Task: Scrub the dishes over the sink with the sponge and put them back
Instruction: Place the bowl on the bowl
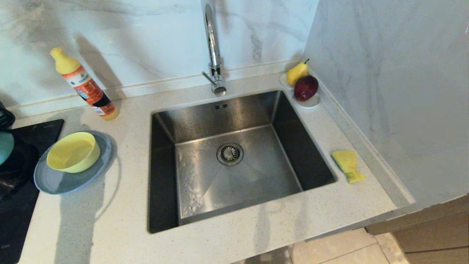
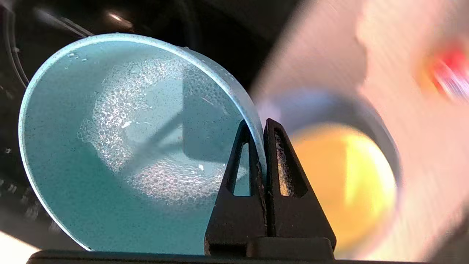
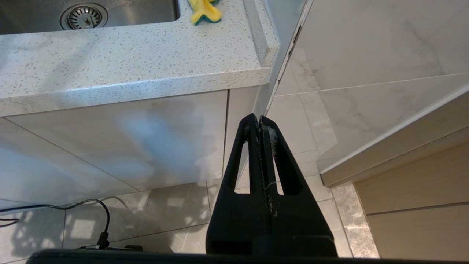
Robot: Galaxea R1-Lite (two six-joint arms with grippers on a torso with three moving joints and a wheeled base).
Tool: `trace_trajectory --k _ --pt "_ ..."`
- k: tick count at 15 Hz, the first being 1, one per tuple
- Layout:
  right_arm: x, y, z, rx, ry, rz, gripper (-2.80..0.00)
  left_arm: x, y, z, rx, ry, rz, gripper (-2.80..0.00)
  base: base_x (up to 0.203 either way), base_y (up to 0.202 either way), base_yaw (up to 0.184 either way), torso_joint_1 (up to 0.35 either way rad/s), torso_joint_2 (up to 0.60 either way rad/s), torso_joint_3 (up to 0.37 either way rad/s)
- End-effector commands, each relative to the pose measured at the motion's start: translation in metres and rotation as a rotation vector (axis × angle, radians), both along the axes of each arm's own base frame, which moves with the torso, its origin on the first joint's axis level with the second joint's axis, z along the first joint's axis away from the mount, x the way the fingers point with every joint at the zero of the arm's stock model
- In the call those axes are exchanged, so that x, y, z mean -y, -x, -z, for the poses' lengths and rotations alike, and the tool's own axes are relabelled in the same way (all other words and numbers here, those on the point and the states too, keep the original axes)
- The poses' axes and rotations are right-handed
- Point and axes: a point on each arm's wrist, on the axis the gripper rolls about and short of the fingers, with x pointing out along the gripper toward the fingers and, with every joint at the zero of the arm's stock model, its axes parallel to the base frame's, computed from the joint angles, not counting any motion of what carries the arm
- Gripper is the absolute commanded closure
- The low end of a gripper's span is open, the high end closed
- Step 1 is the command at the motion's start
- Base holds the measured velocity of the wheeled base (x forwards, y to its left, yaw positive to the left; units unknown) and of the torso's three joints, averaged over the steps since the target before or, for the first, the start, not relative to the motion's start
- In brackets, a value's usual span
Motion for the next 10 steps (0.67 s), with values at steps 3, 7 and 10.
trace_trajectory --k 3,7,10 --pt "0.0 0.0 0.0 0.0 0.0 -0.001 0.0 0.061 0.001 -0.023 0.009 -0.025 0.164 0.0 0.0 0.0 0.0 0.0 0.0 0.0" --pt "0.0 0.0 0.0 0.0 0.0 -0.001 0.0 0.102 -0.021 -0.005 -0.082 -0.014 0.266 0.0 0.0 0.0 0.0 0.0 0.0 0.0" --pt "0.0 0.0 0.0 -0.001 0.0 -0.001 0.0 0.121 -0.03 0.017 -0.179 -0.044 0.267 0.0 0.0 0.0 0.0 0.0 0.0 0.0"
